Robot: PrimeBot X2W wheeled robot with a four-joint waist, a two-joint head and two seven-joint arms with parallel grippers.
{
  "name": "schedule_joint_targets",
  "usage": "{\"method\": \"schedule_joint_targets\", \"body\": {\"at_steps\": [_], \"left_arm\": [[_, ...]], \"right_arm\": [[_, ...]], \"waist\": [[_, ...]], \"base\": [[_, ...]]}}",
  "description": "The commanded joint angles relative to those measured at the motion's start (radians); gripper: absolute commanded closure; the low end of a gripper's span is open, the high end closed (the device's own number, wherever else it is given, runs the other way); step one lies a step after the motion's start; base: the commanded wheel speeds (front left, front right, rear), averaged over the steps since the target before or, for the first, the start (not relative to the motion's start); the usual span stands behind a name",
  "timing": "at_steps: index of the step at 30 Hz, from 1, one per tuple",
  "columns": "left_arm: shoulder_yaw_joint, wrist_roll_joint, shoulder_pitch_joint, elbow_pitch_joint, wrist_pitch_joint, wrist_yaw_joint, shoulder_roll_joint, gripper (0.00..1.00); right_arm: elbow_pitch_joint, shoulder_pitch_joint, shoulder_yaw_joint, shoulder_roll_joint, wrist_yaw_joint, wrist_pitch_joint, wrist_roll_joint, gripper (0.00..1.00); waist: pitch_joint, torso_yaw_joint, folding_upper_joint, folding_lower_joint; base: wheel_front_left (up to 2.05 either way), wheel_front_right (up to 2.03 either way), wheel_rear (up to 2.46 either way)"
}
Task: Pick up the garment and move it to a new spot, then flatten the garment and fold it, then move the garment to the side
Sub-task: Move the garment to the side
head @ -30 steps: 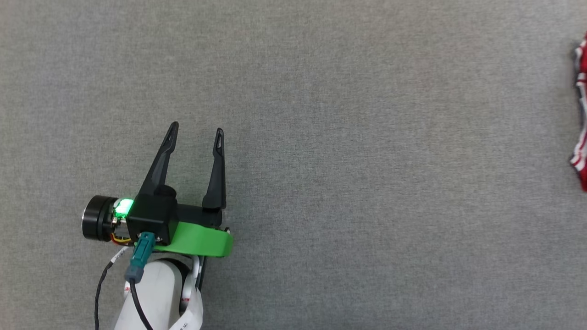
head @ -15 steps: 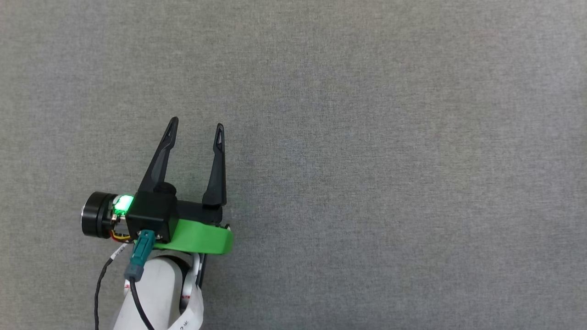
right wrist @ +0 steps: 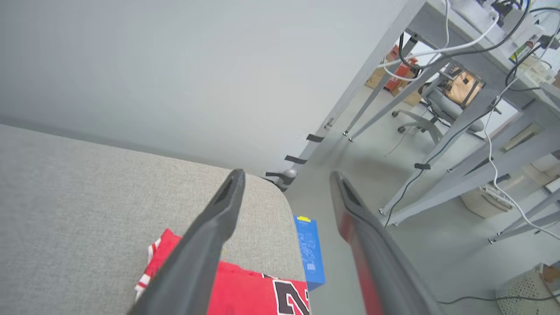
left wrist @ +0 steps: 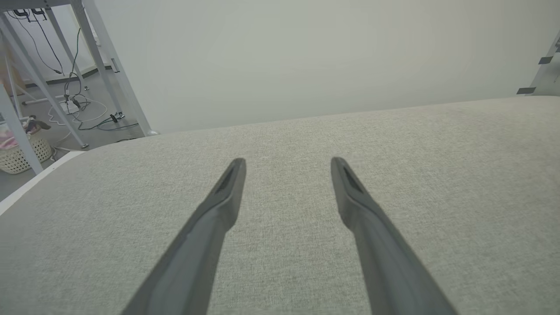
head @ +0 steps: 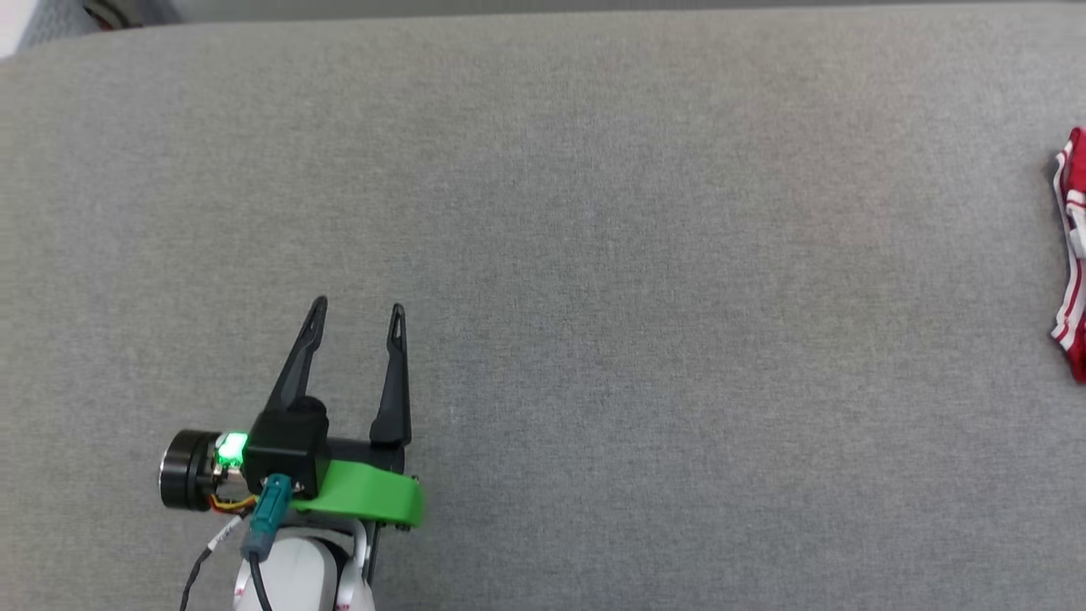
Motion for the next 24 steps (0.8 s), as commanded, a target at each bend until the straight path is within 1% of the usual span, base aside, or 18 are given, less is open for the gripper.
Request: {"method": "schedule_joint_targets", "body": {"at_steps": [1, 6, 10, 13, 17, 20, 24], "left_arm": [[0.002, -0.003, 0.017, 0.004, -0.006, 0.004, -0.001, 0.00], [0.003, -0.002, 0.049, 0.018, -0.006, 0.003, 0.001, 0.00], [0.005, -0.004, 0.065, 0.030, -0.006, 0.003, 0.001, 0.00], [0.005, -0.005, 0.076, 0.037, -0.006, 0.004, -0.001, 0.00], [0.002, -0.006, 0.091, 0.047, -0.006, 0.003, -0.003, 0.00], [0.003, -0.007, 0.104, 0.054, -0.006, 0.003, -0.004, 0.00], [0.001, -0.007, 0.115, 0.062, -0.006, 0.001, -0.005, 0.00]], "right_arm": [[-0.015, 0.018, -0.021, 0.025, -0.001, -0.052, -0.029, 0.00], [-0.084, 0.059, -0.107, 0.130, -0.001, -0.195, -0.115, 0.00], [-0.159, 0.110, -0.154, 0.225, -0.001, -0.260, -0.159, 0.00], [-0.221, 0.155, -0.184, 0.299, -0.001, -0.285, -0.195, 0.00], [-0.329, 0.224, -0.212, 0.417, -0.001, -0.295, -0.243, 0.00], [-0.432, 0.300, -0.218, 0.520, -0.001, -0.296, -0.282, 0.00], [-0.495, 0.398, -0.205, 0.619, -0.001, -0.296, -0.310, 0.00]], "waist": [[-0.058, 0.025, 0.0000, 0.0001], [-0.104, 0.046, 0.0000, 0.0001], [-0.140, 0.063, 0.0000, 0.0001], [-0.164, 0.076, 0.0000, 0.0001], [-0.194, 0.093, 0.0000, 0.0001], [-0.219, 0.103, 0.0000, 0.0001], [-0.242, 0.117, 0.0000, 0.0001]], "base": [[0.00, 0.00, 0.00], [0.00, 0.00, 0.00], [0.00, 0.00, 0.00], [0.00, 0.00, 0.00], [0.00, 0.00, 0.00], [0.00, 0.00, 0.00], [0.00, 0.00, 0.00]]}}
